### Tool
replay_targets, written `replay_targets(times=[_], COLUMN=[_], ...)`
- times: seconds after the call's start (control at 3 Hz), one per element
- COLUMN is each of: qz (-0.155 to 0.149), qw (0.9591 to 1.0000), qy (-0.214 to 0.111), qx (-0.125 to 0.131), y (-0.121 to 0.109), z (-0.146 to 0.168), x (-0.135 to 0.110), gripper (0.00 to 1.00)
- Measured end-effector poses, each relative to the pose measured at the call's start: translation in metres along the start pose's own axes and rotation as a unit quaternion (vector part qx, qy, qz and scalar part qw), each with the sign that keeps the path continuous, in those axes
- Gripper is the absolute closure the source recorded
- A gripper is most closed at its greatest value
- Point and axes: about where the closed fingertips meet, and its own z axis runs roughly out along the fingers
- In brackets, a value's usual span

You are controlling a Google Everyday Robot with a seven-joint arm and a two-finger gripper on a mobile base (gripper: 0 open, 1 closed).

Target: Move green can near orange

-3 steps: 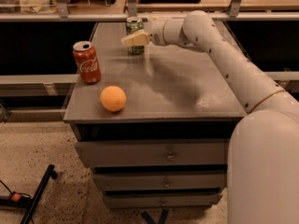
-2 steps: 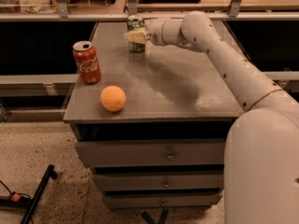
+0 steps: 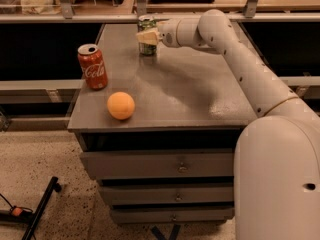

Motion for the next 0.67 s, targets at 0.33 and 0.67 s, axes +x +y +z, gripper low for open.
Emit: replay_targets(times=[0.33,0.67], qz=[0.019,0.010], qw=[0.9980,0.9937], qy=[-0.031,-0.043], qx=[-0.052,-0.103], y=[0.006,0.027], z=[-0.016,-0.042], x=[-0.011,-0.030], gripper=[1.00,1.00])
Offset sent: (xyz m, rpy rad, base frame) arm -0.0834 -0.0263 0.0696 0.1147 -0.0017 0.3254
